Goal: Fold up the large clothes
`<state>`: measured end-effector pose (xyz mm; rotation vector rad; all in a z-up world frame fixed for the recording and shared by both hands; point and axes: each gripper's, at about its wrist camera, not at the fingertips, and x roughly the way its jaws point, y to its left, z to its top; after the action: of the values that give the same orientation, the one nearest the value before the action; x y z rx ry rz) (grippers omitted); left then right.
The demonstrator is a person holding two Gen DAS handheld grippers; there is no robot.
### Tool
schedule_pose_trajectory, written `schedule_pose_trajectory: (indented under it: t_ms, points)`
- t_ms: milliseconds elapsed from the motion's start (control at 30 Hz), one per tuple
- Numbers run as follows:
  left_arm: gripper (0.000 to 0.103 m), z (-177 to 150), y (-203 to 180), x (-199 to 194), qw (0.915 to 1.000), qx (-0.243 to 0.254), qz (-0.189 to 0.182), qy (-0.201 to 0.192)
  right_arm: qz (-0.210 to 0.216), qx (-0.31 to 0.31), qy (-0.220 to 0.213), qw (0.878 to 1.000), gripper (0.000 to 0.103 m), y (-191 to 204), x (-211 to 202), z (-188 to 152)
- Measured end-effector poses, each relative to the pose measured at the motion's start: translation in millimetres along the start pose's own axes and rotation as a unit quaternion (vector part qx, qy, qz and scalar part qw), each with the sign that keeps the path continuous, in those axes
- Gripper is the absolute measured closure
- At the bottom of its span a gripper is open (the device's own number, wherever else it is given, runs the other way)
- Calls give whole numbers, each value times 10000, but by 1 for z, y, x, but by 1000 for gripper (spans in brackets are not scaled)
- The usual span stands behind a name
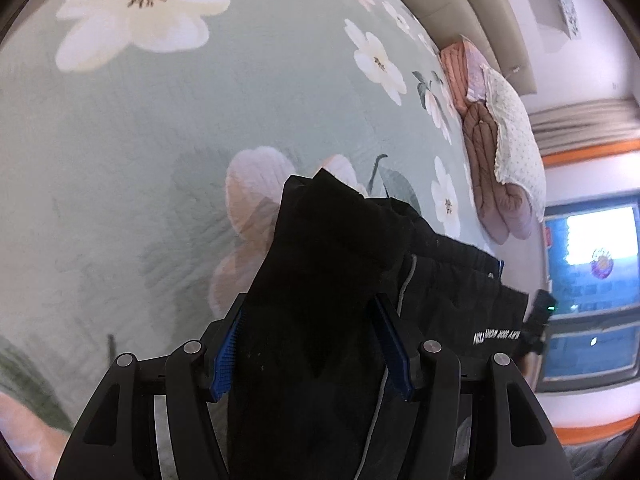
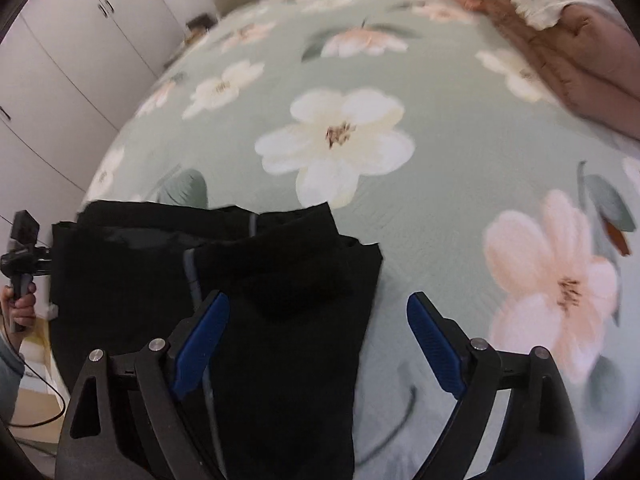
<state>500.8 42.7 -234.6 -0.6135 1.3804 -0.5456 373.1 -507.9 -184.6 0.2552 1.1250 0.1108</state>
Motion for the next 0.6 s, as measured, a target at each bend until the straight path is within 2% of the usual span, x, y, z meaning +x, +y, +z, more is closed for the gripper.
schedule_pose_trajectory:
  t_ms: [33,67,100,167,200,300,400,467,500,533,600]
  points:
    - [42,0,2,3,10000,-54,-44,-69,58,-72,145,9999,45,2,12,1]
    - [65,-2,1,4,9998,-50,39,-189,72,-151,235,9996,69,7,17,1]
    - [85,-4,-4,2,9995,43,112,-279,-63,-212,217,9995,87,12,16,0]
    - [92,-13,-19,-17,9968,305,288,-675,-692,-537,-220,9959,90,29,-7,-8]
    - [92,-19,-28,-31,9943,401,243,-953,-884,-566,-365,9938,91,34,-21,-11]
    - [93,-27,-60,-72,9871,687,36,-1446,-1378,-634,-882,9845,92,46,-71,-11]
    - [93,-7,-97,-93,9778,1165,61,-1742,-1646,-669,-1303,9754,92,53,-104,13]
    - [93,17,-108,-92,9726,1290,141,-1929,-1879,-636,-1509,9684,92,52,-104,38]
    - [93,28,-105,-88,9727,1243,100,-1958,-1972,-552,-1530,9668,92,48,-96,48]
    - [93,44,-98,-77,9740,1121,95,-1966,-2047,-472,-1484,9664,92,46,-84,56]
    - [93,64,-82,-44,9785,956,425,-1778,-2186,-322,-1155,9684,92,38,-45,68]
